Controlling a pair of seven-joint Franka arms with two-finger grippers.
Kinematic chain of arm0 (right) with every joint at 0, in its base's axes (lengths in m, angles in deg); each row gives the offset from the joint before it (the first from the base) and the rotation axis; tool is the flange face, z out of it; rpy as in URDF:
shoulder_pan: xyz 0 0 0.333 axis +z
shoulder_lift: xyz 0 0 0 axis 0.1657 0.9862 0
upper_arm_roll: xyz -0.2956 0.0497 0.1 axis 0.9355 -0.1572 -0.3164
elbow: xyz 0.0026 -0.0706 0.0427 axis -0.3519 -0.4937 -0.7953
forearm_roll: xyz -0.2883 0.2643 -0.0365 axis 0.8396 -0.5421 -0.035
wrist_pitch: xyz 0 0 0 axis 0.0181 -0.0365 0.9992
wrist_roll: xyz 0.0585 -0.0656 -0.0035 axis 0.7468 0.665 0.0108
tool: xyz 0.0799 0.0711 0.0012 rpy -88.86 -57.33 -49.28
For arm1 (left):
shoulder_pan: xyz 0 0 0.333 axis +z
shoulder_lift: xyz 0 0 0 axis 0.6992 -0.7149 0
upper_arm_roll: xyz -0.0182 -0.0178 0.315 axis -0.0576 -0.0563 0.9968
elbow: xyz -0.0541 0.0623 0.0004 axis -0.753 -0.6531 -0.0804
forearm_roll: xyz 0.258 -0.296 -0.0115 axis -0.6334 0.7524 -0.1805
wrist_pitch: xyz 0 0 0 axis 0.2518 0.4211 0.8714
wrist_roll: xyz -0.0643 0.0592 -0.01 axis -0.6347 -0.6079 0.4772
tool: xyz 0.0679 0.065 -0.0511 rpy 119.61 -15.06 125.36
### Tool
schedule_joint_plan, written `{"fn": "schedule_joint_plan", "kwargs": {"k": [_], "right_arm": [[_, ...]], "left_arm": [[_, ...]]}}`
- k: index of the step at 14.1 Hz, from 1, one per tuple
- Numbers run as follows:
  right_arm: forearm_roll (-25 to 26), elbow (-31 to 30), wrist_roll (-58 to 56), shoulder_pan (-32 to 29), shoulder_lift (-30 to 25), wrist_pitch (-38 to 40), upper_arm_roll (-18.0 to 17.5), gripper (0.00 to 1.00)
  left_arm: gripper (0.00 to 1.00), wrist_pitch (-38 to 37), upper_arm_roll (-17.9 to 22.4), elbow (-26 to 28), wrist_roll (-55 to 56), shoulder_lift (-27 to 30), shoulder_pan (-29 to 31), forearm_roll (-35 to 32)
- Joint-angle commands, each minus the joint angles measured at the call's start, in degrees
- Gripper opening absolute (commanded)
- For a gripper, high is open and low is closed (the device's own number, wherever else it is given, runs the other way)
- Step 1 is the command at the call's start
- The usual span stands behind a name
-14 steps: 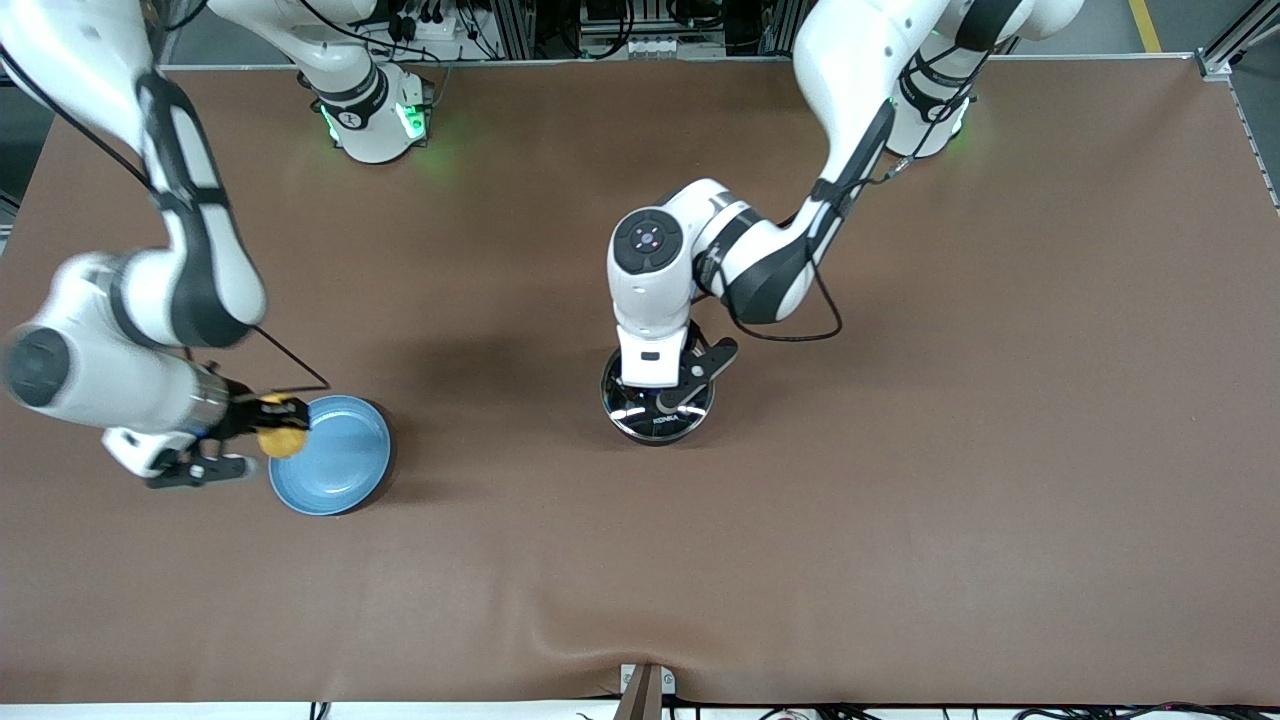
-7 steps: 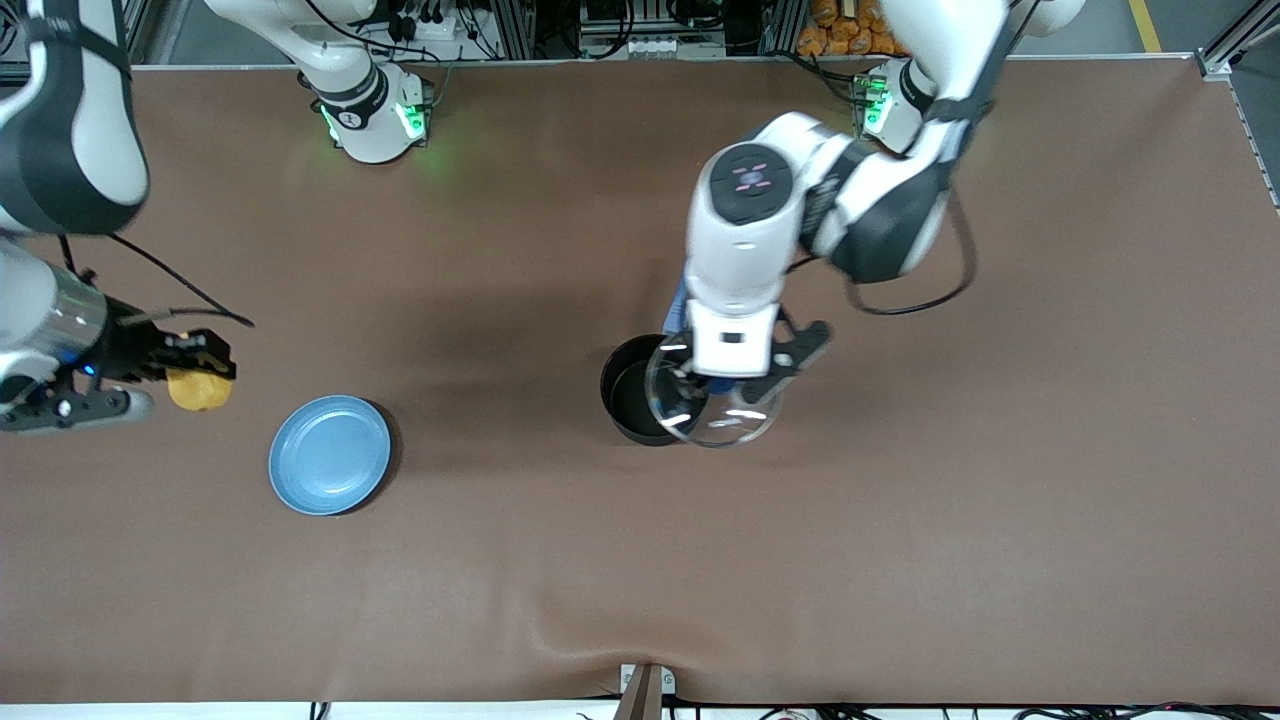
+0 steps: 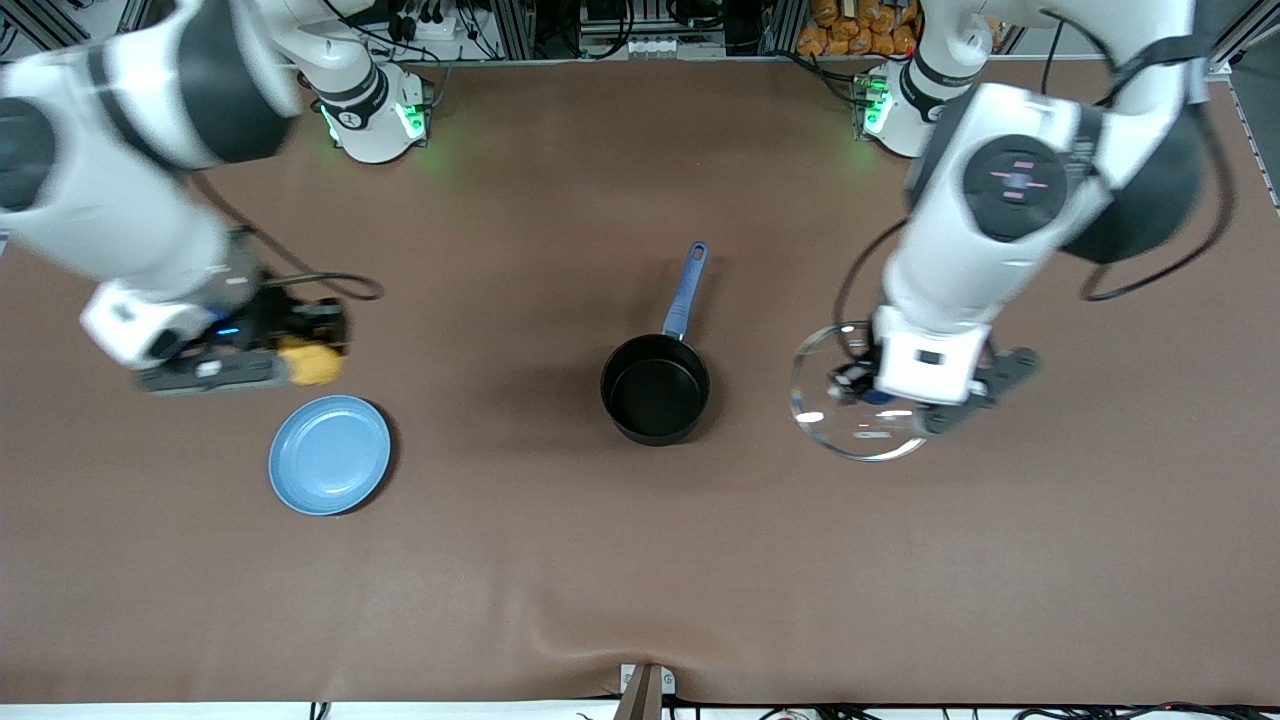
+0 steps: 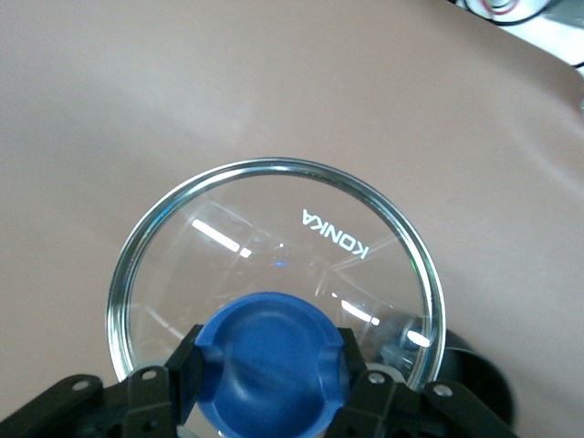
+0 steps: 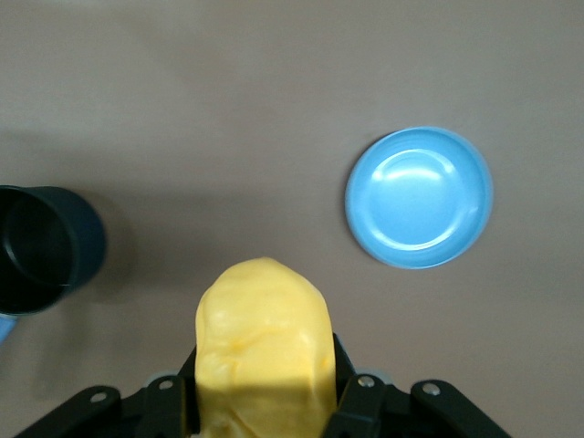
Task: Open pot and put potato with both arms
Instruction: 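Lift the lid aside with the left gripper while the right gripper lifts the potato, then lower the potato into the pot while the left gripper sets the lid down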
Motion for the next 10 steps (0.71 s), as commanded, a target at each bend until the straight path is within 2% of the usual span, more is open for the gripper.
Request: {"fn": "schedule_joint_plan", "kwargs": {"k": [1,3,6,10], "right_arm": [[1.34,4.70,8.33,6.18,4.83,-0.67,0.48,0.00],[1.26,6.64,11.24,9.61,7.82,-2.24,0.48,0.00],[1.25,6.82,16.33,13.92,11.42,-8.91,0.48,0.00],[1.52,6.82,20.21,18.93,16.78,-15.51,0.66,0.00]], "left_arm": [[0.00,-2.46,-0.46,2.09,-10.46,2.41,5.49,1.94],[0.00,-2.90,-0.46,3.23,-12.25,2.59,9.27,4.22],[0.00,-3.60,-0.46,6.74,-15.40,3.03,13.85,4.67],[0.00,1.82,-0.54,15.42,-16.82,4.96,17.02,4.76]]}}
